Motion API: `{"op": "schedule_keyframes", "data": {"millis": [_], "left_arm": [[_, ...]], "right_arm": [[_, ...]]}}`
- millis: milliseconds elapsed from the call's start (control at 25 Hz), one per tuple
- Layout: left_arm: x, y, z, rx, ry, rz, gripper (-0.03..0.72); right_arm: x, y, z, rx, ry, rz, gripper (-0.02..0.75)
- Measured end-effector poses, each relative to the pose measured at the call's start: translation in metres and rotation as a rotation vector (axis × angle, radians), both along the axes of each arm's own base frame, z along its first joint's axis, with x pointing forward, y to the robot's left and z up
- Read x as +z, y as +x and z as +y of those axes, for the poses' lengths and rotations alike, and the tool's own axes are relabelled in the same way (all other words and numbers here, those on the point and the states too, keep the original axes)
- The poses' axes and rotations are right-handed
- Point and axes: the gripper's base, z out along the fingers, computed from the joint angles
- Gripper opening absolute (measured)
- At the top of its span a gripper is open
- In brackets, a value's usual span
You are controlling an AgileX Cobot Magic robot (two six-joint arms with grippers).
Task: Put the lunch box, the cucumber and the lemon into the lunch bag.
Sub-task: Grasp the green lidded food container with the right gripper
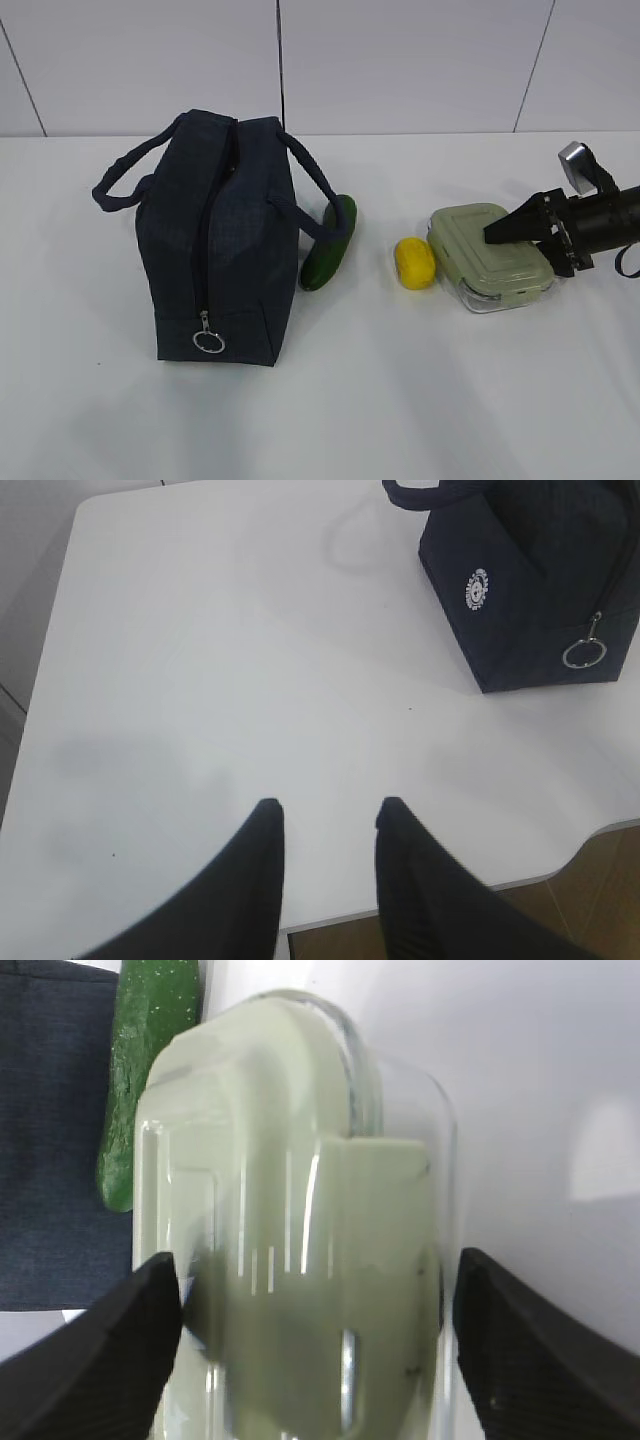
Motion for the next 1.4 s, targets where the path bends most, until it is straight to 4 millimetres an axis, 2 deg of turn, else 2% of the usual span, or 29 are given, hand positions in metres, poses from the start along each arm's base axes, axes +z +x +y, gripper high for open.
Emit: {"op": "schedule_keyframes", "data": {"millis": [200,520,800,920,1120,1280,1400], "left_arm": [[0.0,0.0,0.0,0.0,0.0,0.0,0.227],[0.0,0.0,0.0,0.002,0.004,-0.001,0.227],[0.0,0.001,0.001,0.006,0.009,0.004,0.227],[0.007,0.005,-0.001,-0.004,-0.003,0.022,0.227],[0.028,0.039,-0.011,-0.031,-0.032,0.172,0.227],[0.049,0.081,-0.024,-0.066,-0.082,0.292,0.227],[0.058,0.119,-0.035,-0.113,-0.104,0.38,0.235]], "right_arm": [[0.0,-0.001,0.0,0.008,0.0,0.006,0.594],[0.005,0.0,0.0,0.033,0.011,0.006,0.425],[0.01,0.004,-0.001,0.052,-0.019,0.009,0.408],[0.011,0.004,-0.002,0.052,-0.027,0.01,0.407],[0.013,0.004,-0.003,0.053,-0.04,0.007,0.406],[0.014,0.004,-0.003,0.052,-0.047,0.004,0.406],[0.014,0.004,-0.003,0.051,-0.047,0.006,0.405]]}}
